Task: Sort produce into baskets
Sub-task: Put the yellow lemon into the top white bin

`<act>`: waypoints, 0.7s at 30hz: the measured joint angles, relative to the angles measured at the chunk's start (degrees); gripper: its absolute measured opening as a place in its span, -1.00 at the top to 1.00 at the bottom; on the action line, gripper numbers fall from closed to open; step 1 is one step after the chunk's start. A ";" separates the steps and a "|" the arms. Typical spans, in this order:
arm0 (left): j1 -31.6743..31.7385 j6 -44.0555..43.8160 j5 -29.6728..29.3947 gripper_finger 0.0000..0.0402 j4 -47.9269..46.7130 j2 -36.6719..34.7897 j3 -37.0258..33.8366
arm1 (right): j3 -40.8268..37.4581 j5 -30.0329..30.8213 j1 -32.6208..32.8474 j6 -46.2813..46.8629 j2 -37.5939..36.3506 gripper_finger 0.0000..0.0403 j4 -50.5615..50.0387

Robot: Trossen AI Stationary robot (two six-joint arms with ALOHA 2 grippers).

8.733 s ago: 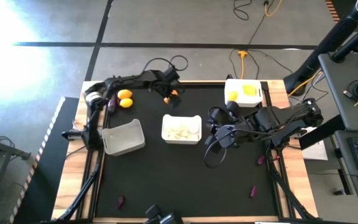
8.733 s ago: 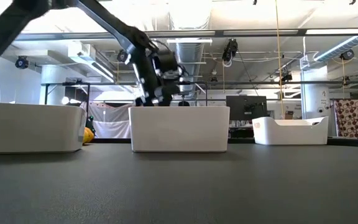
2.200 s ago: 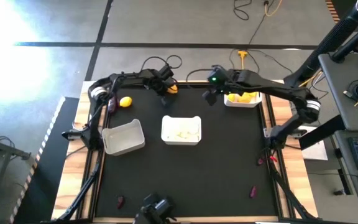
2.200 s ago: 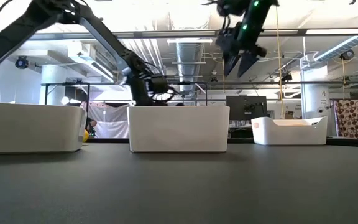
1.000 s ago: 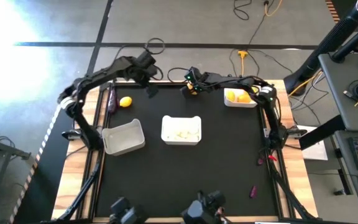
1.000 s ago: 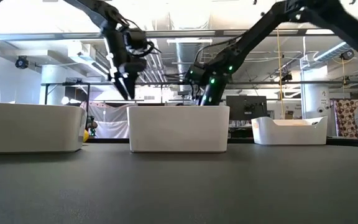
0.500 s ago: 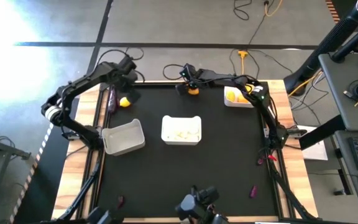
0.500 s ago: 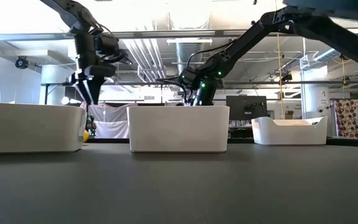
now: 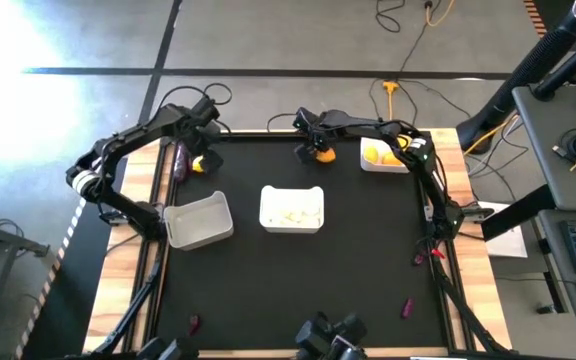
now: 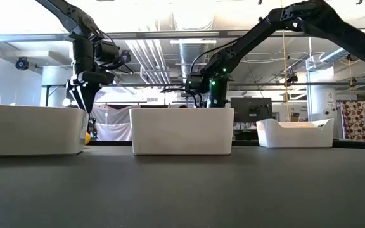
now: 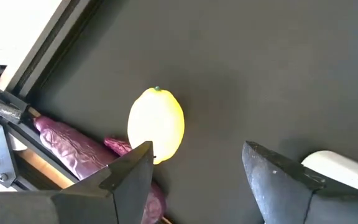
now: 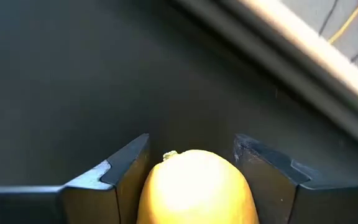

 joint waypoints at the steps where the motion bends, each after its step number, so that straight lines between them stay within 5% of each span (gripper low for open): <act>1: 0.02 -0.07 0.01 -0.15 -0.36 0.08 0.07 | 0.00 0.00 0.17 0.01 -0.02 -0.07 -1.37; 13: 0.70 -3.11 0.12 -0.15 -1.09 7.55 -0.28 | -0.42 -0.13 0.93 -0.60 -8.59 -0.05 -10.02; 21: 0.74 -5.35 -0.56 -0.15 -1.56 11.60 -0.34 | -1.22 12.46 -1.26 -0.94 -22.86 -0.04 -16.40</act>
